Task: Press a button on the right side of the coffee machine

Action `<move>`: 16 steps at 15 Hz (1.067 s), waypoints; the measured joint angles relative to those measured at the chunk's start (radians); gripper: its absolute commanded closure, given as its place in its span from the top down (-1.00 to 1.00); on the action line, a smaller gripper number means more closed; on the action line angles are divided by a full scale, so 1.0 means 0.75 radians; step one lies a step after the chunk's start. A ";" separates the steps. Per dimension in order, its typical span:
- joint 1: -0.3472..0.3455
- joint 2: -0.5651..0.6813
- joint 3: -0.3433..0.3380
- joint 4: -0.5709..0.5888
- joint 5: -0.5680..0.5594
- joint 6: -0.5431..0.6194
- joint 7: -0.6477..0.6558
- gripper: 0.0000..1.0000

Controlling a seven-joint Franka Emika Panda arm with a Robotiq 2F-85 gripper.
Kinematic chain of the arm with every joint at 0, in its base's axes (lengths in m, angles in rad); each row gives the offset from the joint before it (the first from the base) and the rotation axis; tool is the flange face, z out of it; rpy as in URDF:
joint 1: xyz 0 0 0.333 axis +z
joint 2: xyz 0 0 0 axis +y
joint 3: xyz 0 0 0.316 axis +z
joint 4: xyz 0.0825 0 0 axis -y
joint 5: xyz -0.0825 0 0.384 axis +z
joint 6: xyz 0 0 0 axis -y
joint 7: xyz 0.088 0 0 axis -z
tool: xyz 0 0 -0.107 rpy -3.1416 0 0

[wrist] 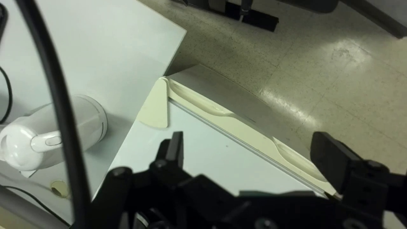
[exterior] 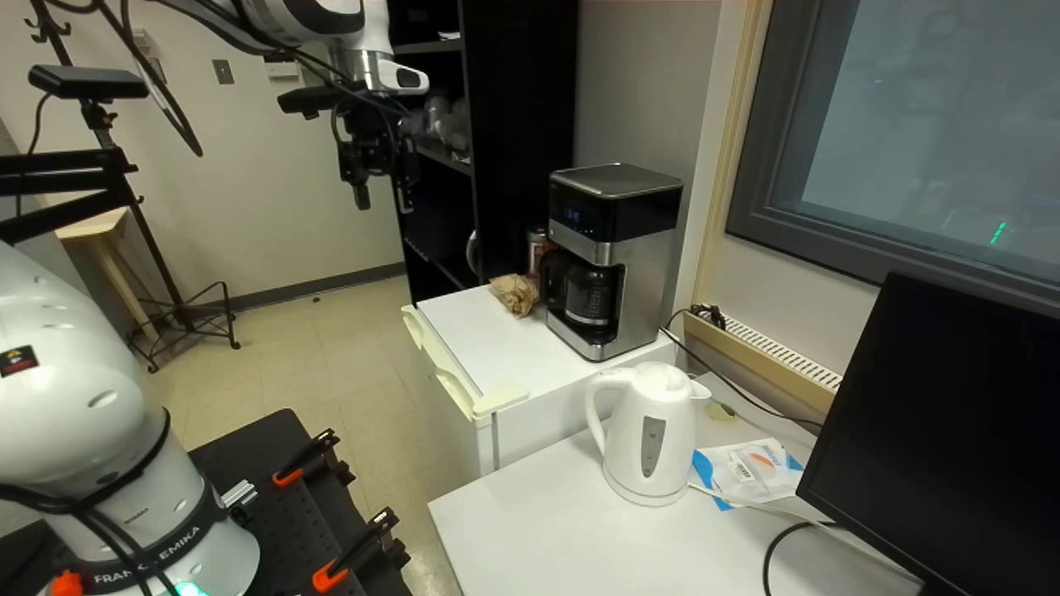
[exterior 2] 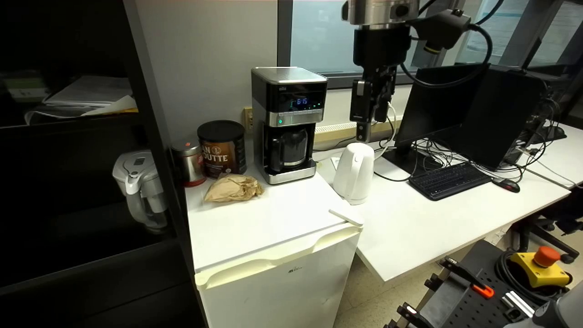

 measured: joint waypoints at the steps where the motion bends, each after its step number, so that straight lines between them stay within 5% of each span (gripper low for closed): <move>1: 0.000 0.007 -0.009 -0.006 -0.037 0.000 -0.063 1.00; 2: 0.000 0.014 -0.017 -0.011 -0.078 0.000 -0.120 1.00; 3: 0.001 0.021 -0.022 -0.017 -0.126 0.001 -0.172 0.84; 4: 0.001 0.027 -0.026 -0.025 -0.174 0.003 -0.221 0.47; 12: 0.011 0.037 -0.036 -0.154 -0.634 0.232 -0.443 -0.75; 14: 0.010 0.037 -0.041 -0.197 -0.766 0.341 -0.449 -0.98; 16: 0.009 0.037 -0.053 -0.241 -0.907 0.470 -0.447 -1.00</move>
